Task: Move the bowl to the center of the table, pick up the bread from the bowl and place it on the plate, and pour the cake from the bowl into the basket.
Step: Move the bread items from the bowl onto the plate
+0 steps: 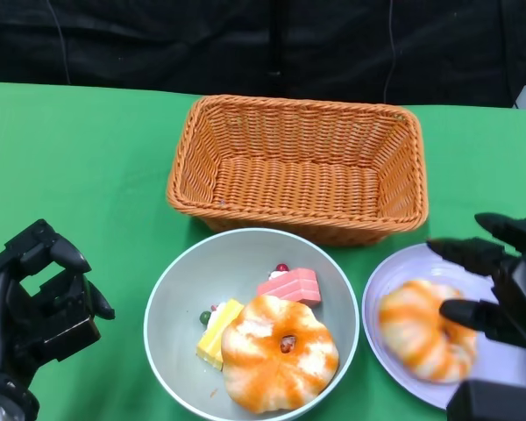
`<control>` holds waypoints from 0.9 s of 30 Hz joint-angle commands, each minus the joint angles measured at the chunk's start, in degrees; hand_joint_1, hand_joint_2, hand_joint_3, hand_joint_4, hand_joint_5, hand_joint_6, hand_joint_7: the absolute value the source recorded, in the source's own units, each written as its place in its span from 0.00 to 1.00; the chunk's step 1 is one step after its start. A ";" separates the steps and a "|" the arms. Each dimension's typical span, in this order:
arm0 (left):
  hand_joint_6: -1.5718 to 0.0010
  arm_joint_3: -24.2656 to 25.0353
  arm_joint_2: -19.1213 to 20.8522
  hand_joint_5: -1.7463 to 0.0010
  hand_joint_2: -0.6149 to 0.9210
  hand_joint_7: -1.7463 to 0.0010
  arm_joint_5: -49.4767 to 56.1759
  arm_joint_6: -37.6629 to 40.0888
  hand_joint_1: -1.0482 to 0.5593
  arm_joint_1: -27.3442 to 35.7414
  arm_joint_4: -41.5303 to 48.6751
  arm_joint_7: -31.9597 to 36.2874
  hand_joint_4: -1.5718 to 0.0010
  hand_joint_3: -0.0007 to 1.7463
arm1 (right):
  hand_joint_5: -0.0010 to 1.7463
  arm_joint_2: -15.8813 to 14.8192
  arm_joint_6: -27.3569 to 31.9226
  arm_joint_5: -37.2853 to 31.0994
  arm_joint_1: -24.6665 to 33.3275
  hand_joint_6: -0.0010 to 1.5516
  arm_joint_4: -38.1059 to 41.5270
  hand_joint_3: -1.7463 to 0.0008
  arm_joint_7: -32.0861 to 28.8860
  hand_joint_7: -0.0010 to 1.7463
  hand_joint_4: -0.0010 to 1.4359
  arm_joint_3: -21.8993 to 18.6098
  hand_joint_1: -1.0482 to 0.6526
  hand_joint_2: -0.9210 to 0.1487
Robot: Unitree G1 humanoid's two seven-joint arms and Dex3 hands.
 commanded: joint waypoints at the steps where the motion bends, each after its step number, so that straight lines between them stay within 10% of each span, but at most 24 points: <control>1: 0.54 0.56 0.89 0.00 0.77 0.02 0.39 0.02 0.73 0.18 -0.16 0.40 0.45 0.78 | 0.01 -0.11 0.47 0.18 2.73 0.50 -5.89 0.90 1.21 0.01 0.40 -2.04 0.28 0.00; 10: 0.54 0.65 0.81 0.00 0.77 0.02 0.08 -0.76 0.73 0.01 0.53 -0.28 0.44 0.78 | 0.01 2.75 -0.39 1.22 4.16 0.51 -12.80 0.88 2.12 0.00 0.42 -3.32 0.30 0.00; 11: 0.54 0.62 0.74 0.00 0.77 0.02 0.07 -0.77 0.73 0.05 0.45 -0.25 0.44 0.78 | 0.17 3.72 -2.08 3.30 3.60 0.66 -12.57 0.85 1.33 0.05 0.63 -3.44 0.41 0.03; 14: 0.54 0.52 0.63 0.00 0.77 0.03 0.23 -0.57 0.73 0.14 0.13 0.09 0.45 0.78 | 0.50 6.06 -4.34 6.81 2.54 0.84 -12.06 0.58 1.70 0.04 0.72 -3.56 0.53 0.27; 16: 0.54 0.42 0.57 0.00 0.76 0.03 0.31 -0.49 0.72 0.20 -0.10 0.24 0.44 0.78 | 0.88 7.91 -4.11 7.82 1.50 0.70 -12.19 0.29 3.31 0.55 0.65 -2.76 0.52 0.45; 19: 0.54 0.33 0.53 0.00 0.76 0.03 0.33 -0.35 0.72 0.23 -0.25 0.34 0.45 0.78 | 0.99 9.36 -3.80 7.45 0.13 0.53 -12.76 0.24 6.10 0.87 0.63 -1.27 0.51 0.48; 23: 0.54 0.20 0.44 0.00 0.76 0.02 0.61 -0.06 0.72 0.28 -0.56 0.76 0.45 0.78 | 0.98 9.92 -3.29 6.86 -1.06 0.51 -14.24 0.29 12.18 0.87 0.62 1.32 0.51 0.45; 27: 0.55 0.18 0.41 0.00 0.76 0.02 0.43 -0.16 0.72 0.24 -0.62 0.60 0.46 0.78 | 0.91 9.74 -3.01 4.60 -1.86 0.58 -16.14 0.42 17.36 0.64 0.61 3.89 0.51 0.36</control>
